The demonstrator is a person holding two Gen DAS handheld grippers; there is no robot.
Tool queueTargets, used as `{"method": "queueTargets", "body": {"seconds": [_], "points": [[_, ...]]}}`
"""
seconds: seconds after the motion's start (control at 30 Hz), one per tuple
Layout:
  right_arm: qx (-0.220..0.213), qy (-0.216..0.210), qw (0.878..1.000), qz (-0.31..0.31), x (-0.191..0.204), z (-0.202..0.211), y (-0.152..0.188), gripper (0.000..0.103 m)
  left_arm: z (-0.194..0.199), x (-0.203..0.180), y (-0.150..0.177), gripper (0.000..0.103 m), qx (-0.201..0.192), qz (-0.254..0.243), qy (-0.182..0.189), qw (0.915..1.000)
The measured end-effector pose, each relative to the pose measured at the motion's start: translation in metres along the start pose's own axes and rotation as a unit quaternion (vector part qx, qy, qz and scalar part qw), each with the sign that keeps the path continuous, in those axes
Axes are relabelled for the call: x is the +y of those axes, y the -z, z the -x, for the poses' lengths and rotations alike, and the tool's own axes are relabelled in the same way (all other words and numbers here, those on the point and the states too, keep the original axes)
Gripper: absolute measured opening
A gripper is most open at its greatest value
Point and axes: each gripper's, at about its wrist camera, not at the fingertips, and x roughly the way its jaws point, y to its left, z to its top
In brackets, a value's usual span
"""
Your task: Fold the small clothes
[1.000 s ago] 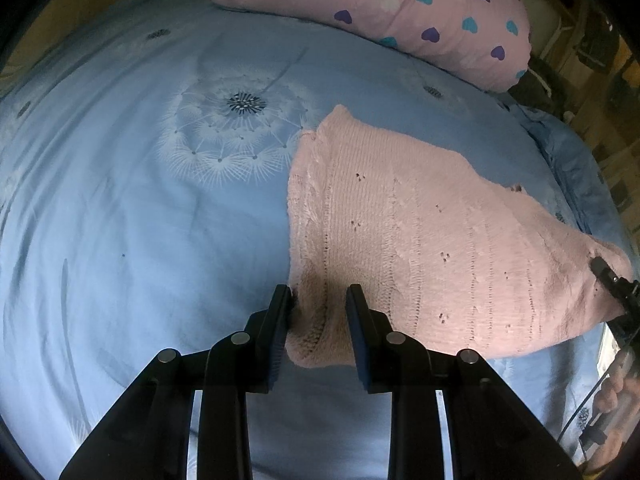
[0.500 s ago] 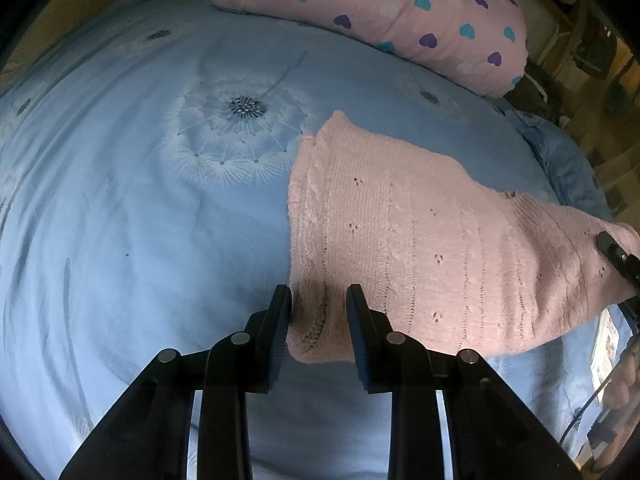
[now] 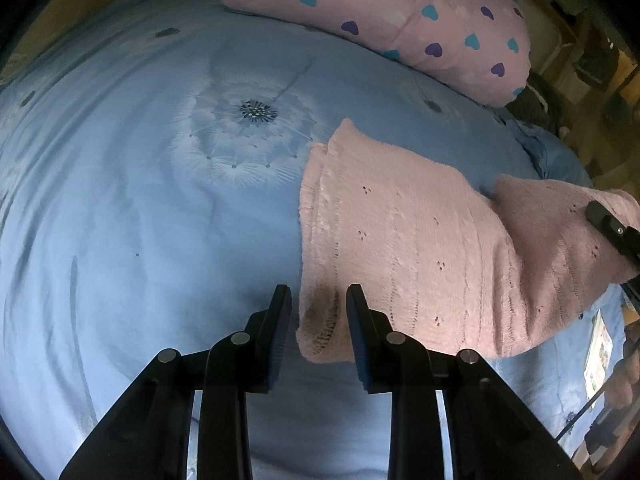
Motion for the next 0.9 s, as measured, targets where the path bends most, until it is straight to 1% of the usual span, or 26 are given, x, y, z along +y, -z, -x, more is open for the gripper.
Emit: {"method": "queueTargets", "body": {"seconds": [0.13,0.3,0.43,0.63,0.67,0.8,0.9], "points": [[0.011,0.004,1.0,0.026,0.023,-0.012,0.0,0.026,0.003,0.006,-0.002,0.021,-0.003,0.009,0.001,1.0],[0.036,0.022,0.996,0.082,0.057,-0.034,0.008,0.026,0.008,0.014,-0.003,0.021,-0.009,0.018,-0.004,0.9998],[0.061,0.036,0.99,0.12,0.079,-0.056,0.018,0.026,0.012,0.022,-0.005,0.021,-0.013,0.027,-0.004,0.9995],[0.097,0.056,0.976,0.184,0.11,-0.088,0.037,0.026,0.013,0.034,-0.007,0.021,-0.017,0.046,-0.011,0.9988],[0.102,0.054,0.976,0.187,0.113,-0.092,0.039,0.027,0.014,0.035,-0.007,0.021,-0.017,0.048,-0.01,0.9986],[0.121,0.032,0.977,0.173,0.115,-0.102,0.046,0.036,0.015,0.043,-0.008,0.021,-0.019,0.058,-0.007,0.9981],[0.123,0.028,0.976,0.175,0.119,-0.105,0.05,0.038,0.016,0.046,-0.008,0.021,-0.02,0.061,-0.007,0.9979]]}}
